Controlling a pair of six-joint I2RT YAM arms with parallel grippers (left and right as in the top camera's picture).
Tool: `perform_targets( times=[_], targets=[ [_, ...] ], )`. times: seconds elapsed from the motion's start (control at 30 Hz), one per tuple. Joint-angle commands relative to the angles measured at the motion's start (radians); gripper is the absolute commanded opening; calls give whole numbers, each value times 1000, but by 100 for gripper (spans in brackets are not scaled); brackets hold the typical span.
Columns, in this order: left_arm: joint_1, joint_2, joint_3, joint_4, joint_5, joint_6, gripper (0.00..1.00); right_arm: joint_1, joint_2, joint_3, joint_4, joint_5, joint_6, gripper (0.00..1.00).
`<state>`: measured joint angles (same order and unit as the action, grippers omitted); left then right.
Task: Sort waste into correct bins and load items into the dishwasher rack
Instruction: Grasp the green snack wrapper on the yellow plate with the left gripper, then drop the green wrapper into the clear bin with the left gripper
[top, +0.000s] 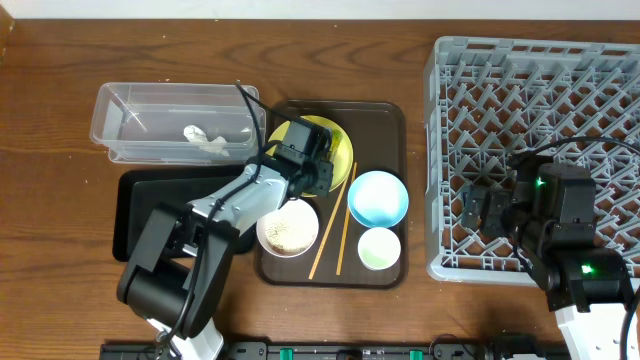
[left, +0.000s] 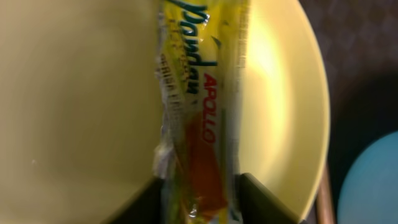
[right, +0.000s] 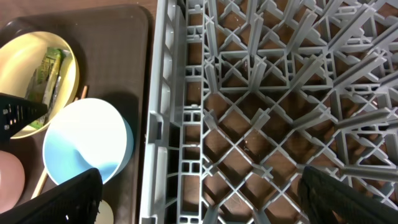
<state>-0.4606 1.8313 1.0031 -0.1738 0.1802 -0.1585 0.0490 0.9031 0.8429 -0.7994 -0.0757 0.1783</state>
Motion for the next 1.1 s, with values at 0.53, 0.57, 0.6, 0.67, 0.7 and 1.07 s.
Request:
perform_targets(
  times=[0.53,0.57,0.6,0.67,0.7,1.07],
  targets=[
    [143,-303,19,3,-18,-5,6,-3,-2,21,-8,-8,8,99],
    [167,-328,19,4,-26,-20,6,-3,-2,21,-8,-8,8,99],
    [192,-352,19,3,-47,-40,6,-3,-2,21,-8,-8,8,99],
    [251,-392,19,3,-91,-77,6,-3,-2,21,-8,-8,8,99],
    [284,-405,19,3,-113,-106,6,-3,-2,21,-8,-8,8,99],
    [508,-319,19,-2,-148,-637,6,-3,-2,21,-8,-8,8,99]
  ],
)
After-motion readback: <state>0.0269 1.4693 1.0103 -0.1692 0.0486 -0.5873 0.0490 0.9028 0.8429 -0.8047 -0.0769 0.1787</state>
